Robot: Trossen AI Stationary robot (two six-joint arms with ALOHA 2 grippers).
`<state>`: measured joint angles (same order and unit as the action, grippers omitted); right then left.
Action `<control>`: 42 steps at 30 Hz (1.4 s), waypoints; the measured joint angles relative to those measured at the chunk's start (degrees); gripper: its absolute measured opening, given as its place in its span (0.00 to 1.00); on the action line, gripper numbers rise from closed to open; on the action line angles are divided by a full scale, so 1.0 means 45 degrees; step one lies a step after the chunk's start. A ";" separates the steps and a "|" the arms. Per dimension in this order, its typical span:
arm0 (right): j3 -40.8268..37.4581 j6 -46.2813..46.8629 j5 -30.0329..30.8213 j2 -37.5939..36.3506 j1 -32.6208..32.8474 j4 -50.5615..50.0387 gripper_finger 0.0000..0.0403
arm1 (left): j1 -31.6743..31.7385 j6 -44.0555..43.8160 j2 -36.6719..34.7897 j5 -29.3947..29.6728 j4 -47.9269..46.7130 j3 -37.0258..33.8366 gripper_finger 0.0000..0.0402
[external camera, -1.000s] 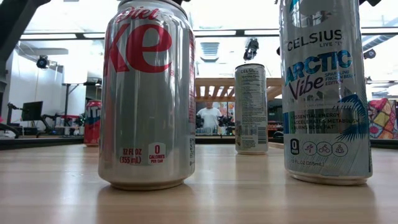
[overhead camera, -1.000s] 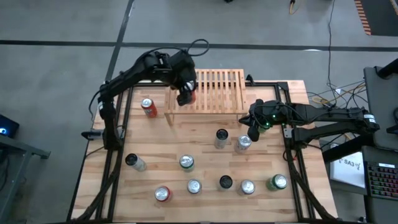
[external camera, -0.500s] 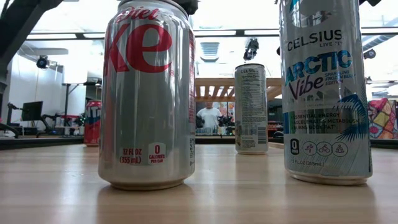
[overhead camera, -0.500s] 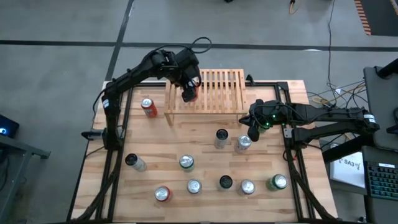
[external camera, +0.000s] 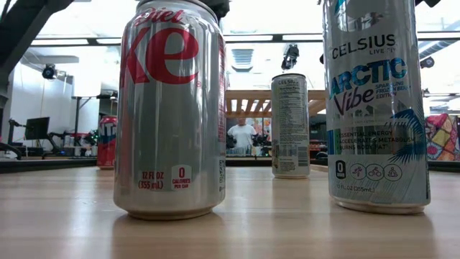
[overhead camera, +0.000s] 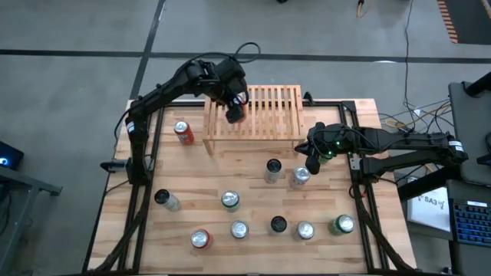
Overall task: Place canned beverage on shelf
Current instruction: Put the middle red soda can on the shelf
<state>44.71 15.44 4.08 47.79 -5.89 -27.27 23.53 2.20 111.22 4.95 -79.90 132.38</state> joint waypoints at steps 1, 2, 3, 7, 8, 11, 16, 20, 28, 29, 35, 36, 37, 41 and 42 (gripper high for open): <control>0.0000 0.0000 0.0000 0.0000 0.0000 0.0002 0.02 | 0.0000 0.0000 0.0000 0.0000 0.0087 -0.0005 0.71; 0.0000 0.0000 0.0000 0.0000 0.0000 0.0002 0.02 | 0.0000 0.0005 0.0000 0.0000 0.0121 -0.0003 0.71; 0.0000 0.0000 0.0000 0.0000 0.0000 -0.0003 0.02 | 0.0000 0.0005 0.0000 0.0000 0.0120 -0.0005 0.71; 0.0000 0.0000 0.0000 0.0000 0.0000 0.0001 0.02 | 0.0000 0.0010 0.0005 0.0000 0.0103 -0.0024 0.71; 0.0000 0.0000 0.0000 0.0000 0.0000 -0.0003 0.02 | 0.0000 0.0010 0.0005 0.0000 0.0098 -0.0024 0.71; 0.0000 0.0002 0.0000 0.0000 0.0000 -0.0001 0.02 | 0.0000 0.0010 0.0005 0.0000 0.0070 -0.0029 0.71; 0.0000 0.0054 0.0000 0.0000 0.0000 -0.0003 0.02 | 0.0000 0.0010 0.0005 0.0000 -0.0106 -0.0107 0.71; 0.0000 0.0118 0.0000 0.0000 -0.0002 0.0002 0.02 | 0.0000 0.0014 0.0015 0.0000 -0.0265 -0.0189 0.71; 0.0000 0.0141 0.0000 0.0000 0.0000 0.0002 0.02 | 0.0000 -0.0029 0.0015 0.0000 -0.0256 -0.0199 0.71; 0.0000 0.0141 0.0000 0.0000 0.0000 0.0002 0.02 | 0.0000 -0.0032 0.0015 0.0000 -0.0256 -0.0199 0.71; 0.0000 0.0141 0.0000 0.0000 0.0000 0.0002 0.02 | 0.0000 -0.0047 0.0015 0.0000 -0.0256 -0.0204 0.71; 0.0000 0.0141 0.0000 0.0000 0.0000 0.0002 0.02 | 0.0000 -0.0077 0.0015 0.0000 -0.0256 -0.0204 0.71; 0.0000 0.0141 0.0000 0.0000 0.0000 0.0002 0.02 | 0.0000 -0.0098 0.0015 0.0000 -0.0256 -0.0209 0.71; 0.0000 0.0141 0.0000 0.0000 0.0000 0.0002 0.02 | 0.0000 -0.0254 0.0015 0.0000 -0.0269 -0.0209 0.71; 0.0000 0.0141 0.0000 0.0000 -0.0005 0.0002 0.02 | 0.0000 -0.0299 0.0015 0.0000 -0.0268 -0.0214 0.71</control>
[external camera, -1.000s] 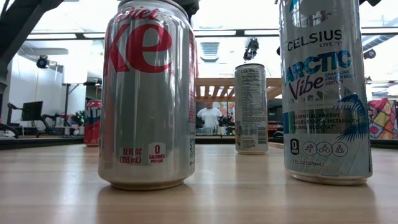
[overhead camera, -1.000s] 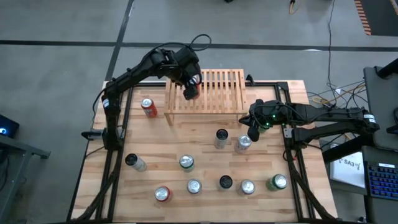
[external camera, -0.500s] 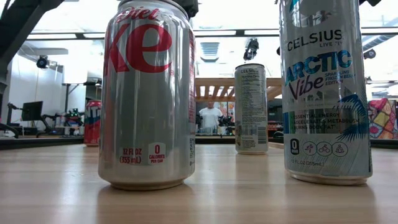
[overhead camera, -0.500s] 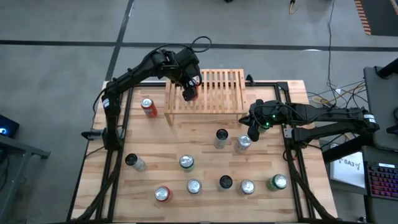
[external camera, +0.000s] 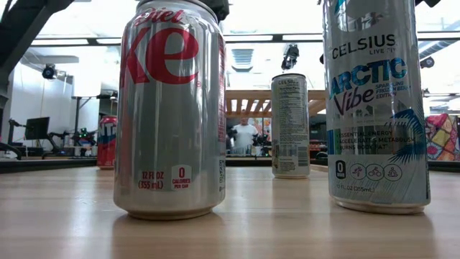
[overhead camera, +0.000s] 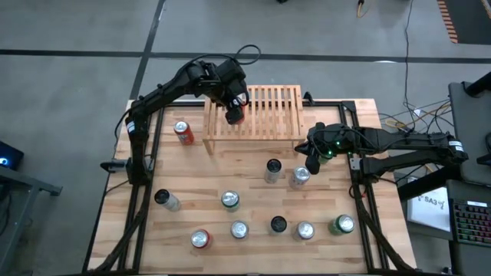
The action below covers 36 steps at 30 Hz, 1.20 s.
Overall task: Place canned beverage on shelf
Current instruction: Put the middle red soda can on the shelf
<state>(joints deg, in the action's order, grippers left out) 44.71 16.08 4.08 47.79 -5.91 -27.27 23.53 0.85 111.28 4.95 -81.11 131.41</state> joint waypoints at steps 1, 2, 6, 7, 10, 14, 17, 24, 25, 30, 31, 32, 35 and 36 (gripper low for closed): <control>0.0000 0.0000 0.0000 0.0000 0.0005 0.0000 0.02 | 0.0000 -0.0061 0.0000 0.0000 0.0014 -0.0034 0.71; 0.0000 0.0000 0.0000 0.0000 0.0004 0.0000 0.02 | 0.0000 -0.0101 0.0000 0.0000 0.0012 -0.0085 0.71; 0.0000 0.0000 0.0000 0.0000 0.0002 0.0000 0.02 | 0.0000 -0.0300 0.0005 0.0000 -0.0017 -0.0217 0.71; 0.0000 0.0000 0.0000 0.0000 0.0005 0.0000 0.02 | 0.0000 -0.0308 0.0005 0.0000 -0.0013 -0.0238 0.71; 0.0000 0.0000 0.0000 0.0000 0.0000 0.0000 0.02 | 0.0000 -0.0356 0.0005 0.0000 -0.0013 -0.0257 0.71; 0.0000 0.0000 0.0000 0.0000 0.0000 0.0000 0.02 | 0.0000 -0.0357 0.0005 0.0000 -0.0012 -0.0262 0.71; 0.0000 0.0001 0.0000 0.0000 0.0001 0.0000 0.02 | 0.0000 -0.0357 0.0005 0.0000 -0.0007 -0.0268 0.71; 0.0000 0.0005 0.0000 0.0000 0.0000 0.0000 0.02 | 0.0000 -0.0347 0.0005 0.0088 0.0056 -0.0330 0.71; 0.0000 0.0005 0.0000 0.0000 0.0002 0.0000 0.02 | 0.0000 -0.0347 0.0005 0.0092 0.0056 -0.0330 0.71; 0.0000 0.0005 0.0000 0.0000 0.0000 0.0000 0.02 | 0.0000 -0.0332 0.0005 0.0108 0.0046 -0.0330 0.72; 0.0000 0.0005 0.0000 0.0000 0.0000 0.0000 0.02 | 0.0000 -0.0332 0.0005 0.0112 0.0022 -0.0330 0.72; 0.0000 0.0005 0.0000 0.0000 0.0005 0.0000 0.02 | 0.0000 -0.0338 0.0005 0.0110 -0.0009 -0.0330 0.72; 0.0000 0.0006 0.0000 0.0000 0.0001 0.0000 0.02 | 0.0000 -0.0352 0.0005 0.0112 -0.0046 -0.0330 0.72; 0.0000 0.0008 0.0000 0.0000 0.0000 0.0000 0.02 | 0.0000 -0.0350 0.0005 0.0112 -0.0070 -0.0330 0.72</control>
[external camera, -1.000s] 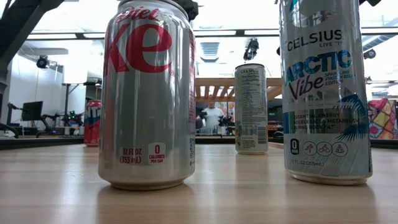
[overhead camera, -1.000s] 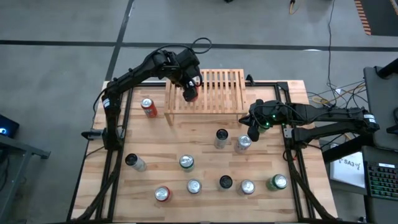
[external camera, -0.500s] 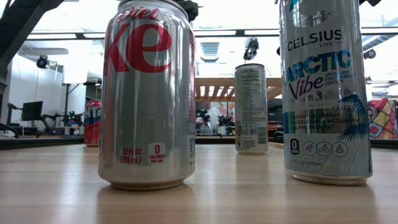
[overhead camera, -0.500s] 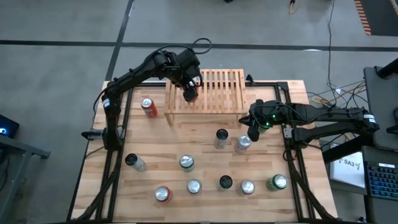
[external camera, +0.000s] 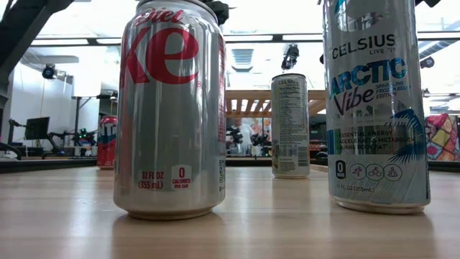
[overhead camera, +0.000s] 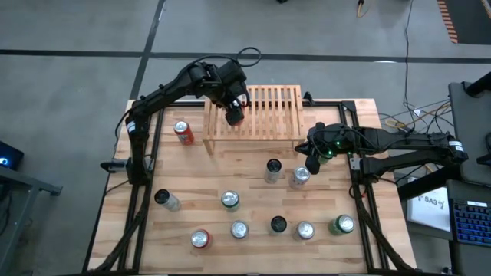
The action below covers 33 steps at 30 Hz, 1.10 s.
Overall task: Place canned beverage on shelf
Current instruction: Put the middle red soda can on the shelf
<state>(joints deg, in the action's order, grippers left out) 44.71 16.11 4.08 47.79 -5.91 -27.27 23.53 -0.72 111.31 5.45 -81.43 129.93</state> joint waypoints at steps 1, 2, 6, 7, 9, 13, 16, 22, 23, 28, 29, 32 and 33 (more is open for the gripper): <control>0.0000 -0.0003 0.0000 0.0000 0.0001 0.0000 0.02 | 0.0000 -0.0002 0.0000 0.0000 -0.0018 0.0000 0.72; 0.0000 -0.0003 0.0000 0.0000 0.0001 0.0000 0.02 | 0.0000 -0.0002 0.0000 0.0000 -0.0015 0.0000 0.72; 0.0000 0.0001 0.0000 0.0000 0.0000 0.0000 0.02 | 0.0000 -0.0002 0.0000 0.0005 -0.0015 0.0000 0.72; 0.0000 0.0001 0.0000 0.0000 0.0004 0.0000 0.02 | 0.0000 -0.0002 0.0000 0.0005 -0.0015 -0.0005 0.72; 0.0000 0.0001 0.0000 0.0000 0.0004 0.0000 0.02 | 0.0000 -0.0007 0.0000 0.0004 -0.0005 -0.0033 0.72; 0.0000 0.0004 -0.0002 0.0000 0.0005 0.0000 0.02 | 0.0000 -0.0007 -0.0005 0.0001 0.0013 -0.0053 0.72; 0.0000 0.0006 0.0000 0.0000 0.0000 0.0000 0.02 | 0.0000 -0.0007 -0.0005 0.0000 0.0014 -0.0058 0.72; 0.0000 0.0006 0.0000 0.0000 0.0003 0.0000 0.02 | 0.0000 -0.0001 -0.0005 0.0004 0.0014 -0.0063 0.72; 0.0000 0.0006 0.0000 0.0000 0.0005 0.0000 0.02 | 0.0000 0.0014 -0.0005 0.0003 0.0016 -0.0063 0.72; -0.0005 0.0006 0.0000 0.0000 0.0001 0.0000 0.02 | 0.0000 0.0060 -0.0005 0.0010 0.0134 -0.0073 0.72; -0.0005 0.0006 0.0000 0.0000 0.0005 0.0000 0.02 | 0.0000 0.0070 -0.0005 0.0014 0.0150 -0.0073 0.72; -0.0005 0.0006 0.0000 0.0000 0.0005 0.0000 0.02 | 0.0000 0.0081 -0.0005 0.0015 0.0155 -0.0073 0.72; -0.0005 0.0006 0.0000 0.0000 0.0005 0.0000 0.02 | 0.0000 0.0081 -0.0005 0.0015 0.0155 -0.0073 0.72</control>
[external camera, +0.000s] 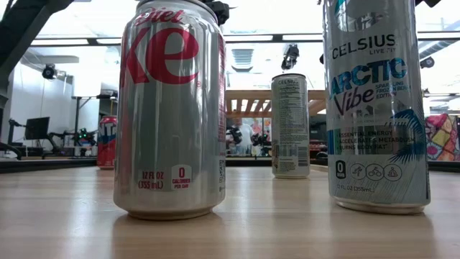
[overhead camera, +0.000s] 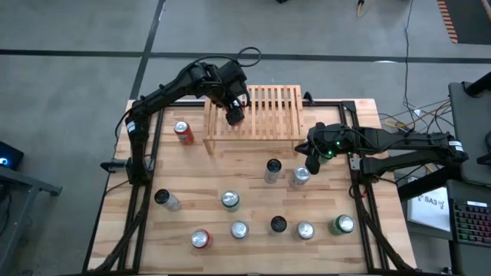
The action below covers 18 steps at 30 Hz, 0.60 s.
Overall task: Place canned beverage on shelf
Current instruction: Put the middle red soda can on the shelf
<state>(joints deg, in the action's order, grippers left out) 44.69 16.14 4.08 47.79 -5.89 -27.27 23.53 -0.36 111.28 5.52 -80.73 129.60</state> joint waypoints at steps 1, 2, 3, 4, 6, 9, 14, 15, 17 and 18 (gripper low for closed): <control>0.0000 0.0000 0.0000 0.0000 -0.0002 0.0000 0.02 | 0.0000 0.0000 0.0000 0.0000 0.0000 0.0000 0.72; 0.0004 0.0000 0.0000 0.0000 0.0000 0.0000 0.02 | 0.0000 0.0000 0.0000 0.0000 0.0003 0.0000 0.72; 0.0000 0.0000 0.0000 0.0000 -0.0002 0.0000 0.02 | 0.0000 -0.0015 0.0000 0.0000 0.0005 0.0000 0.72; 0.0000 0.0000 0.0000 0.0000 0.0000 0.0000 0.02 | 0.0000 -0.0024 0.0000 0.0000 0.0010 0.0000 0.72; 0.0000 0.0000 0.0000 0.0000 0.0000 0.0000 0.02 | 0.0000 -0.0025 0.0000 0.0000 0.0010 0.0000 0.72; 0.0000 0.0000 0.0000 0.0000 0.0000 0.0001 0.02 | 0.0000 -0.0029 0.0000 0.0000 0.0015 0.0000 0.72; 0.0000 0.0000 0.0000 -0.0004 0.0000 0.0000 0.02 | 0.0000 -0.0034 0.0000 -0.0003 0.0029 0.0000 0.72; 0.0000 0.0000 -0.0001 0.0000 0.0000 0.0002 0.02 | 0.0000 -0.0034 0.0000 -0.0005 0.0029 0.0000 0.72; 0.0000 0.0000 -0.0002 0.0000 0.0000 0.0000 0.02 | 0.0000 -0.0034 0.0000 -0.0005 0.0029 0.0000 0.75; 0.0000 0.0000 0.0000 0.0000 0.0000 0.0000 0.02 | 0.0000 -0.0038 0.0000 -0.0005 0.0034 0.0000 0.77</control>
<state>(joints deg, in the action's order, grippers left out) 44.69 16.14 4.08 47.79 -5.89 -27.27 23.53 -0.53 111.28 5.50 -80.58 129.60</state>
